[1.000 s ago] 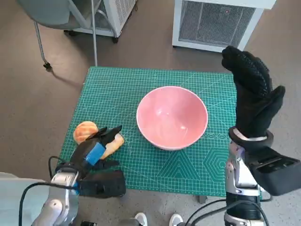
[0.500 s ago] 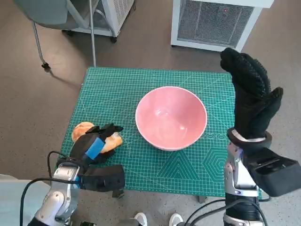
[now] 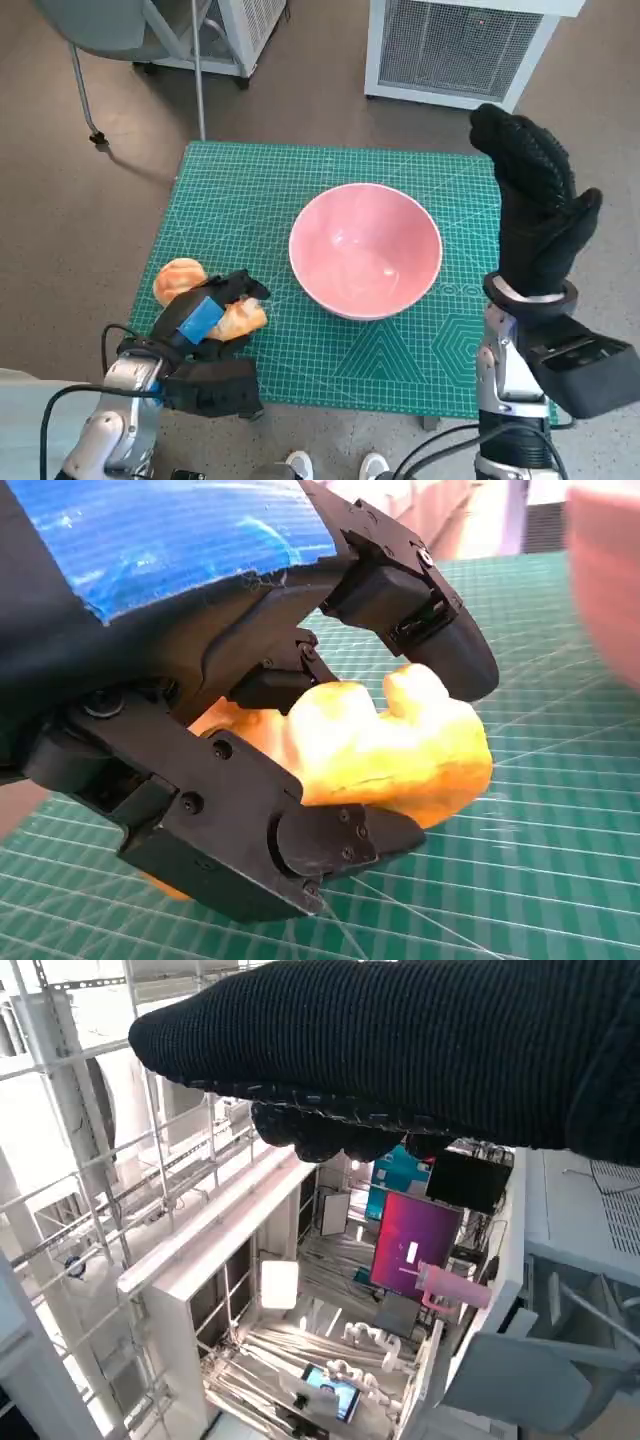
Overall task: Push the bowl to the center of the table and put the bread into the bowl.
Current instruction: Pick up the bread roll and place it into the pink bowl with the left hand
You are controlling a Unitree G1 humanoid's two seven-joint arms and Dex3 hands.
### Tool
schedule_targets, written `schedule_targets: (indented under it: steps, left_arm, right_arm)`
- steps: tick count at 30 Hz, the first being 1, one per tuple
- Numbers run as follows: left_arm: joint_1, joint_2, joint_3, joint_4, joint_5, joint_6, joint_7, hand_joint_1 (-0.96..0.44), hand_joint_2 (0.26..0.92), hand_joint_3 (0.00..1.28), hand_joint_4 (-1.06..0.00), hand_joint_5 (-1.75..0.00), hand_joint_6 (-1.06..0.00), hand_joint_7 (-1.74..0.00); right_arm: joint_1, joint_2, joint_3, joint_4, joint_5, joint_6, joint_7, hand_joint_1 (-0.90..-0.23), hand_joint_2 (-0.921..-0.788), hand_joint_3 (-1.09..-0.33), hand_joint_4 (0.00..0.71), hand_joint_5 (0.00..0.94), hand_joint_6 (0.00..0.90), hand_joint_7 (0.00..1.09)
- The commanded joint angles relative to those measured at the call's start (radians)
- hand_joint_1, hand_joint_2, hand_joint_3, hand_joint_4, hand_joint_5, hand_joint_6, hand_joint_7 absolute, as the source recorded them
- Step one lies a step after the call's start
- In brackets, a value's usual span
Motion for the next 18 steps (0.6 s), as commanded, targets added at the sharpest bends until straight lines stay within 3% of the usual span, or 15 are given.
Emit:
schedule_targets:
  steps: [1,3,9,18]
  left_arm:
    - [-0.030,-0.013,0.033,-0.071,-0.024,0.009,-0.030,0.00,0.621,0.67,-0.62,-1.51,-0.59,-1.17]
    - [-0.043,-0.022,0.042,-0.099,-0.030,0.016,-0.044,0.00,0.632,0.65,-0.62,-1.50,-0.60,-1.16]
    - [-0.102,-0.052,0.068,-0.211,-0.046,0.057,-0.098,0.00,0.765,0.36,-0.68,-1.31,-0.64,-1.09]
    - [-0.229,-0.115,0.074,-0.333,-0.048,0.084,-0.147,0.00,0.854,0.17,-0.73,-1.15,-0.64,-1.15]
  right_arm:
    - [0.013,0.005,-0.002,0.013,0.000,0.003,0.001,-0.533,-0.921,-0.697,0.332,0.018,-0.001,0.73]
    - [0.013,0.005,-0.001,0.013,-0.002,0.002,0.000,-0.532,-0.921,-0.697,0.331,0.018,-0.001,0.73]
    - [0.012,0.006,-0.002,0.016,-0.001,-0.001,0.000,-0.531,-0.921,-0.698,0.331,0.018,-0.001,0.72]
    - [0.012,0.005,-0.002,0.017,-0.002,-0.008,0.000,-0.530,-0.921,-0.700,0.332,0.019,-0.001,0.73]
